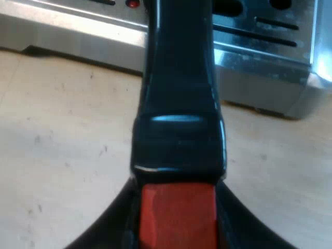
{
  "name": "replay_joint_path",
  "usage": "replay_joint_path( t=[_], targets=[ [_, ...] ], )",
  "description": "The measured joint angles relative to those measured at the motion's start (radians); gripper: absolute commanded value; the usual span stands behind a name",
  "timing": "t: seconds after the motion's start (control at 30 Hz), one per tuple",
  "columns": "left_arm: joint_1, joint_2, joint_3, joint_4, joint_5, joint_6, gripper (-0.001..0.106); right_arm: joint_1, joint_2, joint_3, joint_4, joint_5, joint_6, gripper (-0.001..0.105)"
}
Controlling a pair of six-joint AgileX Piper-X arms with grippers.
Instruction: Grind coffee beans and then tamp
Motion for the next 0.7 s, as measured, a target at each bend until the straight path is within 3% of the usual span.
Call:
replay_joint_path(
  t=[0.23, 0.47, 0.7],
  targets=[
    [0.000, -0.002, -0.119, 0.139, -0.028, 0.000, 0.084, 0.085, -0.058, 0.000, 0.062, 0.023, 0.002, 0.000],
    [0.000, -0.003, -0.168, 0.243, -0.075, 0.000, 0.084, 0.206, -0.143, 0.000, 0.143, 0.022, -0.011, 0.000],
    [0.000, -0.003, -0.172, 0.291, -0.133, 0.000, 0.084, 0.256, -0.191, 0.010, 0.183, 0.009, -0.137, 0.000]
  ],
)
